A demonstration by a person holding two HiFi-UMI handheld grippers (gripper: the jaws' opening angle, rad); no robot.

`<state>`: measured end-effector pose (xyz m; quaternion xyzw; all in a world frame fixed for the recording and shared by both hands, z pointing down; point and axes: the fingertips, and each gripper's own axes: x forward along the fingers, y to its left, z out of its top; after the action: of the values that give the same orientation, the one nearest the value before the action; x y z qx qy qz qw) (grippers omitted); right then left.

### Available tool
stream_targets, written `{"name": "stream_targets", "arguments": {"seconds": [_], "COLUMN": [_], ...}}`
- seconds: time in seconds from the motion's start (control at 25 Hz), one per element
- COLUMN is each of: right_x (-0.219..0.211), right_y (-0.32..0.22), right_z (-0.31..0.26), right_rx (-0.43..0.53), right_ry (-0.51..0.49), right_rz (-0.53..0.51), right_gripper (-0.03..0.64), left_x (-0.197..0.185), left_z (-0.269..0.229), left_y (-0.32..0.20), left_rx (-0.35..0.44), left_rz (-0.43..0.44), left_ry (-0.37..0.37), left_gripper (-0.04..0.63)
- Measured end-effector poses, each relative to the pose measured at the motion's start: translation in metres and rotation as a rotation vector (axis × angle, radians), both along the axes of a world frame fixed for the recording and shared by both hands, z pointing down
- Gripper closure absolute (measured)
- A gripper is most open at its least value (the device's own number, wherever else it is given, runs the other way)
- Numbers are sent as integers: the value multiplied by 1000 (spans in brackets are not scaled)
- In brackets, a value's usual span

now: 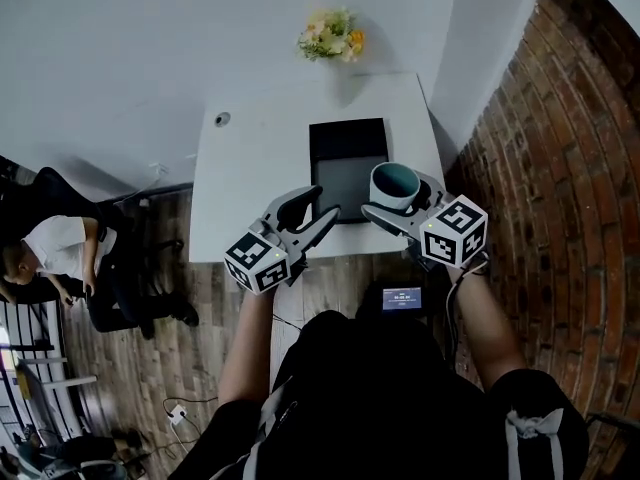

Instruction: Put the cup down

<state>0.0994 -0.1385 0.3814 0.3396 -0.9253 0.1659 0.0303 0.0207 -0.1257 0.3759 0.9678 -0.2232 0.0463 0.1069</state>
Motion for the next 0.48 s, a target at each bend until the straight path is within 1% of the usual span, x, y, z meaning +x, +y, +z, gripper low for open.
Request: {"name": "stream_targets", "arguments": {"seconds": [0.12,0.24,0.36,0.48], "right_x": [2,3,3,5], "right_y": [-13,-22,-29,-35], "right_z": [1,4,4,2], "right_rx": [-6,-15,-15,-13], "right_ry": [-1,1,3,7], "right_rz": [-4,2,16,44], "right_gripper": [222,222,222,222], "left_x": [-1,-3,-1,4], "left_z": [-2,0,2,4], "left_y": [-15,-25,-33,-38], "left_rx": [18,13,6,0], "left_rz": [-29,-36,-14,28], "left_ry": [-7,4,8,8], "left_gripper": [408,409,420,430]}}
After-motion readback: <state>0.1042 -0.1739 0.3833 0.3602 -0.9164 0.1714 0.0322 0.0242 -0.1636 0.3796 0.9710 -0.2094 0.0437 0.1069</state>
